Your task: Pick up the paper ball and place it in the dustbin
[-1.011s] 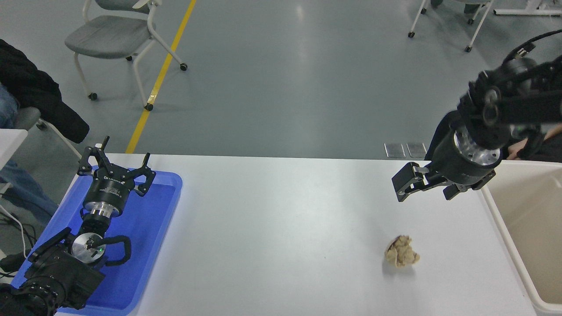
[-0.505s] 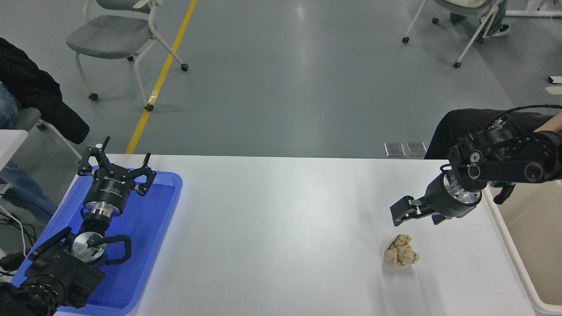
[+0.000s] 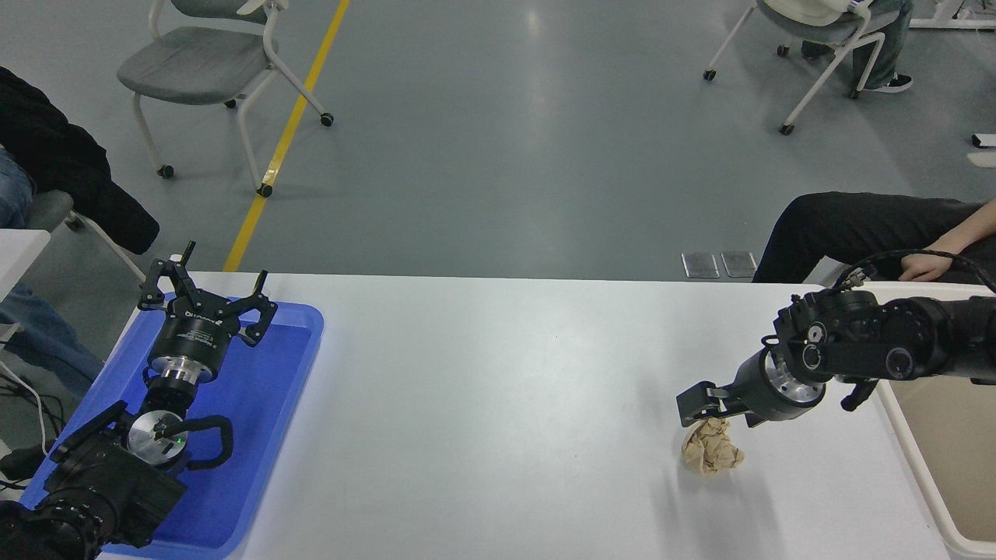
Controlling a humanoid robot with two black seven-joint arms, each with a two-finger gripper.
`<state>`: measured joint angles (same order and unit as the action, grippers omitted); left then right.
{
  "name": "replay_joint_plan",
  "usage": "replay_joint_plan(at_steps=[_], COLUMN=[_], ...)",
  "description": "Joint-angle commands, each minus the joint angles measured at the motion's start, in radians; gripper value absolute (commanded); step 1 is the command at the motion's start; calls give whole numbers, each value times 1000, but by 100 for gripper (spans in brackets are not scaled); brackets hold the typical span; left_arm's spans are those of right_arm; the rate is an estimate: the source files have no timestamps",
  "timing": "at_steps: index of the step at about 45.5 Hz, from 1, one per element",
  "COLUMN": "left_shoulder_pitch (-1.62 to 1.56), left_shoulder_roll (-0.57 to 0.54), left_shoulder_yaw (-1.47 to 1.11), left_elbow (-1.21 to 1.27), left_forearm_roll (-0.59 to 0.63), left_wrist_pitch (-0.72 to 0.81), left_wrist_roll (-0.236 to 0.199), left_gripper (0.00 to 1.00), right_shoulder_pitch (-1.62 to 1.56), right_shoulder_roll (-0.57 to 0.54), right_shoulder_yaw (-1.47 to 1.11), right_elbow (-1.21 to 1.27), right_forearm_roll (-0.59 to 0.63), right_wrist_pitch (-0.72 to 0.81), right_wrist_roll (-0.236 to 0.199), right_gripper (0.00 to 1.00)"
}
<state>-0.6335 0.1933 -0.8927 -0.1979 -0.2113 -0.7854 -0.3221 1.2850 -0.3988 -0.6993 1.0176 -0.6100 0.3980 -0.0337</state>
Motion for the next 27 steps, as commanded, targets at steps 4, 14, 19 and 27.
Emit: replay_joint_plan(at_steps=[4,14,19,27], left_shoulder_pitch=[0,0,0,0], left_shoulder_roll=[0,0,0,0], left_shoulder_yaw=[0,0,0,0], left_elbow=[0,0,0,0], left_forearm_roll=[0,1,0,0], left_wrist_pitch=[0,0,0,0], left_wrist_roll=[0,0,0,0], left_gripper=[100,100,100,100], right_shoulder_pitch=[-84,-92,-102,-127], right_shoulder_roll=[43,44,44,44], right_shoulder_yaw=[26,26,26,26], right_elbow=[-76,-80,-82,-86], right_forearm_roll=[-17,-19,-20,-20], right_wrist_pitch=[-18,-31,-39,-76], right_wrist_roll=[0,3,5,8], right_gripper=[100,100,98,88])
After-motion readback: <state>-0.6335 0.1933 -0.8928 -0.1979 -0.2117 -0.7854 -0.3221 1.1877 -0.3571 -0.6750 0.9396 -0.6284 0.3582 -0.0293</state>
